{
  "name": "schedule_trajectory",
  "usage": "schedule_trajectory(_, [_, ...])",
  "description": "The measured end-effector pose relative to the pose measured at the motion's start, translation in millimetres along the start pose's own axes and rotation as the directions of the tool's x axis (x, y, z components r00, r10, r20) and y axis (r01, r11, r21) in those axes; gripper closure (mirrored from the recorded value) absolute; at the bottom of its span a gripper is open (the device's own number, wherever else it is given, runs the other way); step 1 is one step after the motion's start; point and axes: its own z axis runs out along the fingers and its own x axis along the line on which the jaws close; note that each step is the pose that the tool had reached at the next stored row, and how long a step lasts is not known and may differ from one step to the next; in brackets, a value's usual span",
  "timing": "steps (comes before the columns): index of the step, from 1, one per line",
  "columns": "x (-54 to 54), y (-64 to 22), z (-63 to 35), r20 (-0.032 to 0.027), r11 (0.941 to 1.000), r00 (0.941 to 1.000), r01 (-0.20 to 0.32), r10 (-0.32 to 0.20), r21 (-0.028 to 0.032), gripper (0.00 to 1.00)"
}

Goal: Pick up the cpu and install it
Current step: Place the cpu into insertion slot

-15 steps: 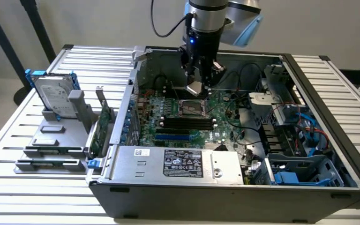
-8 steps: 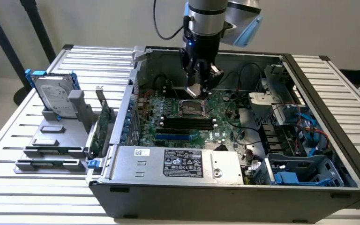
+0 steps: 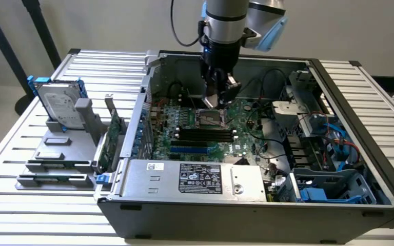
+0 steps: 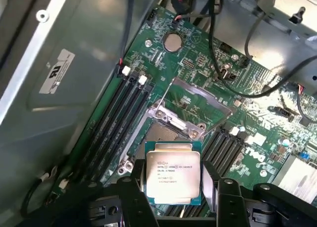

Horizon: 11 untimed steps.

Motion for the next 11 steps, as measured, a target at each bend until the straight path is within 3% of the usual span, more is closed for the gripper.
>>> schedule_trajectory(5, [-0.1,-0.2,5.6,0.0028,0.9958,0.9958,-0.091,0.091,-0.0009,0.45])
schedule_trajectory(11, [-0.1,-0.4,12.4,0.0061,0.9802,0.9802,-0.198,0.198,-0.0023,0.45])
